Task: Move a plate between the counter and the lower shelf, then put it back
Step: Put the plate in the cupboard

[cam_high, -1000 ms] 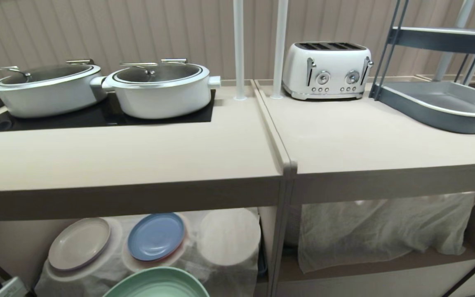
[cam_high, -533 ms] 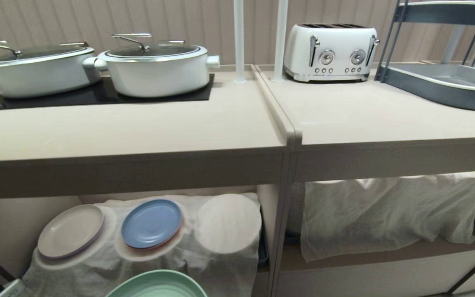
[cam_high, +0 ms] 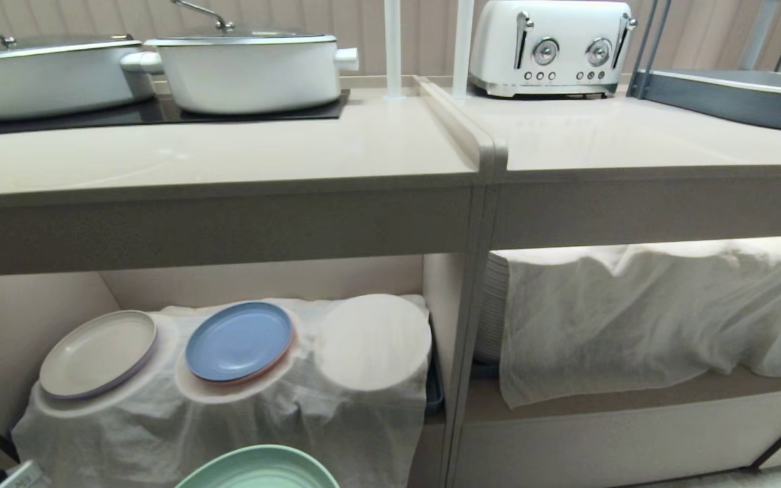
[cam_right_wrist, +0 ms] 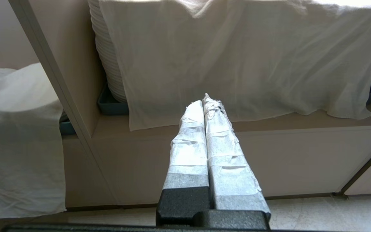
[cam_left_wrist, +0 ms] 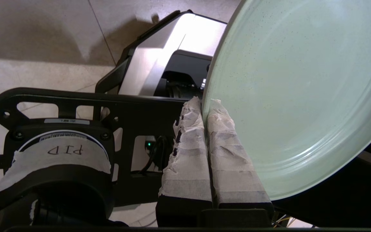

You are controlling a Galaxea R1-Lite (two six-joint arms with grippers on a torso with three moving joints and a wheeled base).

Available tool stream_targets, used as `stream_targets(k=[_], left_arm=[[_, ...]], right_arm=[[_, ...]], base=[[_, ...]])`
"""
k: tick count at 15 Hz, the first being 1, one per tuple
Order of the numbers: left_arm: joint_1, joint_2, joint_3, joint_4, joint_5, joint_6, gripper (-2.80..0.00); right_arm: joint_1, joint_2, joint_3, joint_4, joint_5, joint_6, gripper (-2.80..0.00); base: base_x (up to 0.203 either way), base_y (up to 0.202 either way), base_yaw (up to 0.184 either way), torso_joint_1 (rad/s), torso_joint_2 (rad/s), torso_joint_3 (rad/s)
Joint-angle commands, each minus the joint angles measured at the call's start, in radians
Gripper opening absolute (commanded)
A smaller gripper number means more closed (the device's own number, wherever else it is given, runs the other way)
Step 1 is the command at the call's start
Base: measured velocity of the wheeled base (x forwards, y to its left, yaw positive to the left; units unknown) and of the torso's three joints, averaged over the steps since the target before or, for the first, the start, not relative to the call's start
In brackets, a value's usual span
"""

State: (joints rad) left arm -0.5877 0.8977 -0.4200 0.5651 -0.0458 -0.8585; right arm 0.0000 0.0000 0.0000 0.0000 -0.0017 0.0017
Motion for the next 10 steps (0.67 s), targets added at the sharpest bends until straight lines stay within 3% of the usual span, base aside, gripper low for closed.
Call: stream_targets(k=[1, 6, 10], left_arm=[[0.0, 0.0, 0.0, 0.004, 0.0, -0.005, -2.8], [0.0, -0.002, 0.001, 0.004, 0.0, -0.005, -2.8], [0.0, -0.002, 0.001, 0.004, -0.002, -0.005, -2.8]], right_arm=[[0.0, 0.0, 0.0, 0.0, 0.0, 0.0, -2.8], [0.0, 0.0, 0.0, 0.0, 0.0, 0.0, -2.8], [0.0, 0.0, 0.0, 0.0, 0.0, 0.0, -2.8]], base=[[0.0, 0.0, 0.0, -0.154, 0.46, 0.307], [0.0, 0.0, 0.0, -0.13, 0.43, 0.304], [0.0, 0.0, 0.0, -0.025, 0.11, 0.08]])
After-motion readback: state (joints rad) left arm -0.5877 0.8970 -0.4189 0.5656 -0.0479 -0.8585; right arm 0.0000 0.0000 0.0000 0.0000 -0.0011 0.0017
